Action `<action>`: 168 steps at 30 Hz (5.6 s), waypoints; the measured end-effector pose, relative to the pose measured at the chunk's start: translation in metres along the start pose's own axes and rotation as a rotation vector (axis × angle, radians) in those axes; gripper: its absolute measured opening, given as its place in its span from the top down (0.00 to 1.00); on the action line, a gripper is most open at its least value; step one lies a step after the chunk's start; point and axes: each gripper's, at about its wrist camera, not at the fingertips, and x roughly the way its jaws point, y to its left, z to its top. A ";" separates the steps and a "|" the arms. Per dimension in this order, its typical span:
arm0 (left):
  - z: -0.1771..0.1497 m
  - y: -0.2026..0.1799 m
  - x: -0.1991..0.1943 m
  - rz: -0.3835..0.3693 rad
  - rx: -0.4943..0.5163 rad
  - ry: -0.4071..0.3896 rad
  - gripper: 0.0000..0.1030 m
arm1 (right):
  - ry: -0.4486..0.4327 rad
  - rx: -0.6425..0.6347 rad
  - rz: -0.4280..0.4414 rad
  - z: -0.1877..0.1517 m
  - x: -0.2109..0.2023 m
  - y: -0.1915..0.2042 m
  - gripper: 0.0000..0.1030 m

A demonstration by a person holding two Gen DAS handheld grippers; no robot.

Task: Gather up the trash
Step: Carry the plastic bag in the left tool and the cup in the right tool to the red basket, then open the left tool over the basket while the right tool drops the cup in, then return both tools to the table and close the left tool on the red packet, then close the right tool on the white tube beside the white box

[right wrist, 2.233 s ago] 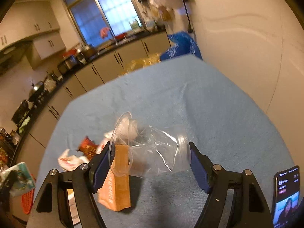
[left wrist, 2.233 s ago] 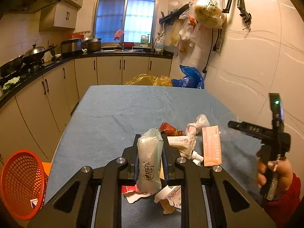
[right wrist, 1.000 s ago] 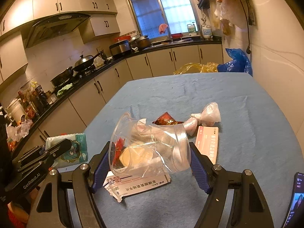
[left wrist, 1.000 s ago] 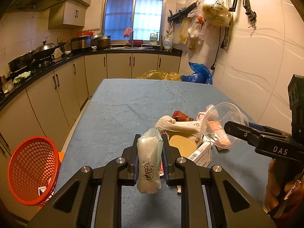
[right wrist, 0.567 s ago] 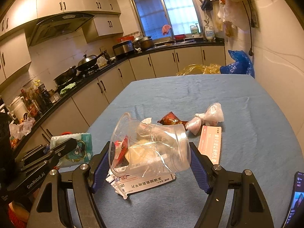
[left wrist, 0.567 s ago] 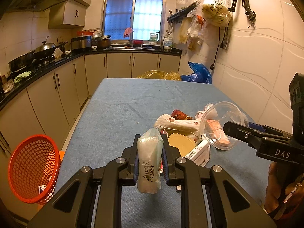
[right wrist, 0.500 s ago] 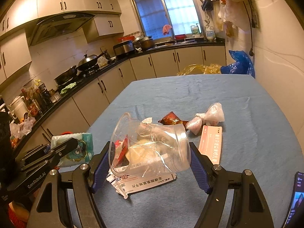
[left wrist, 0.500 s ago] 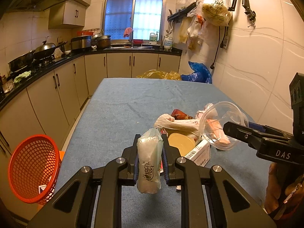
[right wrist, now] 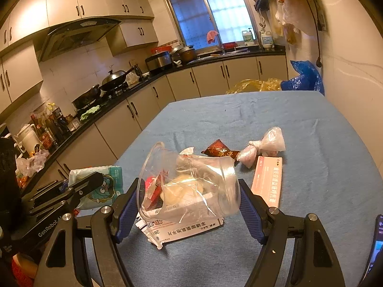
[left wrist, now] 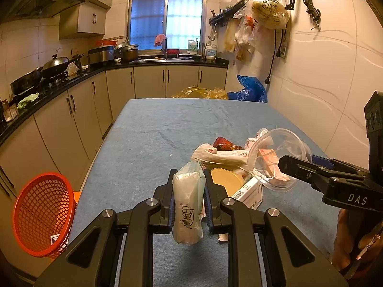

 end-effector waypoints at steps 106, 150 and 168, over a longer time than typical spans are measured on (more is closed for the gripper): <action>-0.025 0.123 -0.038 0.223 -0.209 -0.024 0.46 | 0.221 -0.063 0.252 0.026 0.089 0.112 0.20; -0.003 0.026 0.065 0.024 -0.078 0.163 0.97 | 0.207 -0.099 0.170 -0.030 0.037 -0.004 0.19; -0.015 0.039 0.042 -0.001 -0.094 0.118 0.97 | 0.185 -0.410 0.086 -0.057 0.055 0.060 0.94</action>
